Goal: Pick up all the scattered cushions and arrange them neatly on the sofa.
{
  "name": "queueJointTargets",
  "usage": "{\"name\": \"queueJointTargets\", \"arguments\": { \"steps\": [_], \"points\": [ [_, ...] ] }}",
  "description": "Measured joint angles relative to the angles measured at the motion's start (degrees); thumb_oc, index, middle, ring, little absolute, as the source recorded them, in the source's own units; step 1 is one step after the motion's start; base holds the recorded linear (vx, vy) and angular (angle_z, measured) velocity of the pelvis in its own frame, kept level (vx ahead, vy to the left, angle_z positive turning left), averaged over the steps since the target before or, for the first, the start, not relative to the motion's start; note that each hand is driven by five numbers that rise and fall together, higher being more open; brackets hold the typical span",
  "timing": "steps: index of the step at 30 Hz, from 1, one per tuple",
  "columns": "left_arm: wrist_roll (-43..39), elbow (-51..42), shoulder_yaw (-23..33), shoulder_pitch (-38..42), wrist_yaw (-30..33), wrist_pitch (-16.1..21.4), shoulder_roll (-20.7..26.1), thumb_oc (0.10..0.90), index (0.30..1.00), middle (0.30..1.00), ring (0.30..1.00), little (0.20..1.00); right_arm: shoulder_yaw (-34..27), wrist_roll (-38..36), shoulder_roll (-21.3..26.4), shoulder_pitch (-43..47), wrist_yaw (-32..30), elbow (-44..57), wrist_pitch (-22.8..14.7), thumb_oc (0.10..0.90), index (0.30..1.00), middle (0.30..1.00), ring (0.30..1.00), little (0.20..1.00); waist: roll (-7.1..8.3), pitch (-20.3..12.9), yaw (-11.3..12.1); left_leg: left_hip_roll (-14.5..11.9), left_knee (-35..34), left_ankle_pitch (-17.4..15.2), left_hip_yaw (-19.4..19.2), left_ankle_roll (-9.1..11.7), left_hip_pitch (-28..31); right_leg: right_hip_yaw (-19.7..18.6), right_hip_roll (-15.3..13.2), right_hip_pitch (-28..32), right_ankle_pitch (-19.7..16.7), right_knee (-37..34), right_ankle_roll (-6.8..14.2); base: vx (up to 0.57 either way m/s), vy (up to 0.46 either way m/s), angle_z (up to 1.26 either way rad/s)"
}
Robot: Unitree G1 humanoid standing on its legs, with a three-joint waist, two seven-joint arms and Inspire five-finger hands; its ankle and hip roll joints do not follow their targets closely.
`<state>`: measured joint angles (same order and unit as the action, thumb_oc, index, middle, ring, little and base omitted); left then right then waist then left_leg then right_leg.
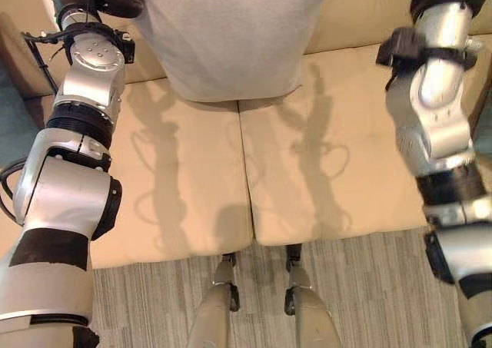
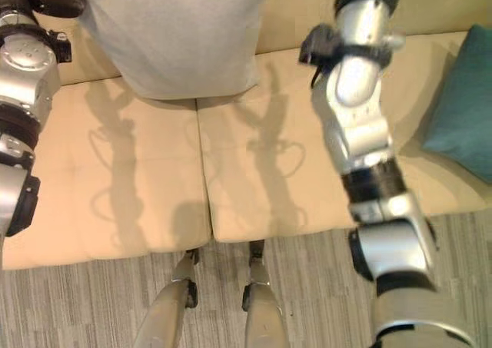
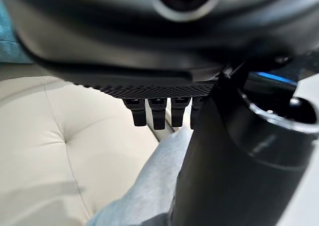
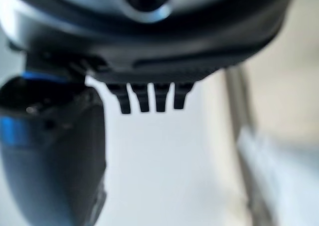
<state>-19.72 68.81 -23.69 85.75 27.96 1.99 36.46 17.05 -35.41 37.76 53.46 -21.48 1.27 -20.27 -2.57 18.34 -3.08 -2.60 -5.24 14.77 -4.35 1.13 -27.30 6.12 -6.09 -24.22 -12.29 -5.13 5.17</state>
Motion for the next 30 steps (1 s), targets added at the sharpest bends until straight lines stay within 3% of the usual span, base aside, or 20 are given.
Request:
{"name": "queueJointTargets", "arguments": {
  "steps": [2,4,5,8,10,14,17,20,23,26,30],
  "points": [
    [2.41,0.19,-0.71,-0.04,-0.15,-0.12,0.91,0.8,0.9,0.9,0.9,0.9,0.28,-11.16,-0.06,-10.95,12.39,10.37,-0.64,0.8,0.9,0.9,0.9,0.9,0.49,0.12,-1.03,-0.17,0.0,-0.35,-0.11,0.04,0.04,-0.02,0.11,0.0,0.01,-0.01,0.0,0.0,0.001,-0.02],
    [4.41,0.26,-0.97,0.01,-0.61,-0.55,1.99,0.8,0.9,0.9,0.9,0.9,3.44,-17.06,1.66,-15.01,20.48,12.73,0.11,0.8,0.9,0.9,0.9,0.9,0.95,0.4,-1.78,-0.14,0.0,-0.64,-1.11,-0.12,0.13,-0.3,0.04,-0.31,0.01,-0.01,0.01,-0.01,0.005,-0.14],
    [5.43,0.32,-1.14,-0.01,-1.74,-0.66,2.49,0.8,0.9,0.9,0.9,0.9,4.97,-17.85,3.77,-17.43,24.61,13.0,1.5,0.8,0.9,0.9,0.9,0.9,1.07,0.47,-1.85,-0.06,-0.01,-0.71,-1.38,-0.13,0.15,-0.3,-0.09,-0.41,0.03,-0.01,0.02,-0.01,0.005,-0.13],
    [6.58,0.39,-1.09,-0.03,-3.22,-0.8,3.05,0.8,0.9,0.9,0.9,0.9,9.02,-17.05,8.68,-21.1,29.2,10.82,5.35,0.8,0.9,0.9,0.9,0.9,1.22,0.53,-2.36,-0.09,-0.02,-0.78,-1.41,-0.06,0.21,-0.25,-0.11,-0.4,0.17,-0.02,0.1,0.0,0.001,-0.02],
    [6.85,0.46,-1.14,-0.04,-3.83,-0.84,3.03,0.8,0.9,0.9,0.9,0.9,10.04,-14.83,8.52,-21.2,29.34,5.78,7.31,0.8,0.9,0.9,0.9,0.9,1.32,0.58,-2.25,-0.08,-0.02,-0.93,-1.5,0.13,0.2,-0.29,-0.13,-0.48,0.23,-0.02,0.07,0.0,0.0,0.0],
    [6.87,0.41,-1.24,-0.21,-3.74,-0.83,2.66,0.8,0.9,0.9,0.9,0.9,10.03,-9.05,7.08,-19.78,25.8,-3.32,7.55,0.8,0.9,0.9,0.9,0.9,1.31,0.58,-1.98,0.06,-0.02,-0.76,-1.46,-0.11,0.2,-0.25,-0.26,-0.45,0.24,-0.02,0.08,0.0,0.0,0.0],
    [6.82,0.09,-2.96,-0.59,-3.54,-0.74,1.58,0.8,0.9,0.9,0.9,0.9,11.73,-5.34,2.09,-13.54,21.51,-13.91,7.47,0.8,0.9,0.9,0.9,0.9,1.29,0.59,-1.22,0.08,-0.01,-0.77,-1.48,-0.11,0.52,-0.28,-0.29,-0.2,0.23,-0.02,0.07,0.0,0.0,0.0],
    [6.1,-1.28,-2.49,-0.79,-2.78,-0.57,-1.0,0.8,0.9,0.9,0.9,0.9,12.87,-6.33,-5.44,-4.83,16.77,-26.97,7.35,0.8,0.9,0.9,0.9,0.9,1.21,0.63,-0.26,-0.06,-0.01,-0.75,-1.54,-0.09,0.7,-0.29,-0.14,0.0,0.23,-0.03,0.05,0.0,0.0,0.0],
    [5.99,-7.75,-3.36,-2.89,-1.85,-0.46,-2.69,0.8,0.9,0.9,0.9,0.9,13.29,-8.84,-8.42,-0.36,15.04,-28.78,7.47,0.8,0.9,0.9,0.9,0.9,0.9,0.81,2.28,-0.03,0.01,-0.73,-1.16,-0.09,1.2,0.13,-0.23,0.73,0.28,-0.02,-0.03,0.03,-0.016,0.07],
    [6.33,-10.64,-3.27,-4.97,-1.87,-0.45,-4.75,0.8,0.9,0.9,0.9,0.9,13.51,-10.54,-11.57,3.41,13.87,-32.84,7.47,0.8,0.9,0.9,0.9,0.9,0.48,1.05,2.88,0.16,0.0,-0.74,-0.22,-0.09,2.8,1.33,-0.31,2.96,0.64,-0.04,-0.35,0.03,-0.026,0.19],
    [6.45,-20.23,-2.85,-8.36,-0.96,-0.47,-5.25,0.8,0.9,0.9,0.9,0.9,11.43,-11.53,-12.08,4.61,11.7,-34.36,7.58,0.8,0.9,0.9,0.9,0.9,0.39,1.1,5.25,0.27,0.0,-0.76,0.97,-0.06,3.2,1.73,-0.28,3.96,1.2,-0.05,-0.18,0.08,-0.034,0.14]
  ]
}}
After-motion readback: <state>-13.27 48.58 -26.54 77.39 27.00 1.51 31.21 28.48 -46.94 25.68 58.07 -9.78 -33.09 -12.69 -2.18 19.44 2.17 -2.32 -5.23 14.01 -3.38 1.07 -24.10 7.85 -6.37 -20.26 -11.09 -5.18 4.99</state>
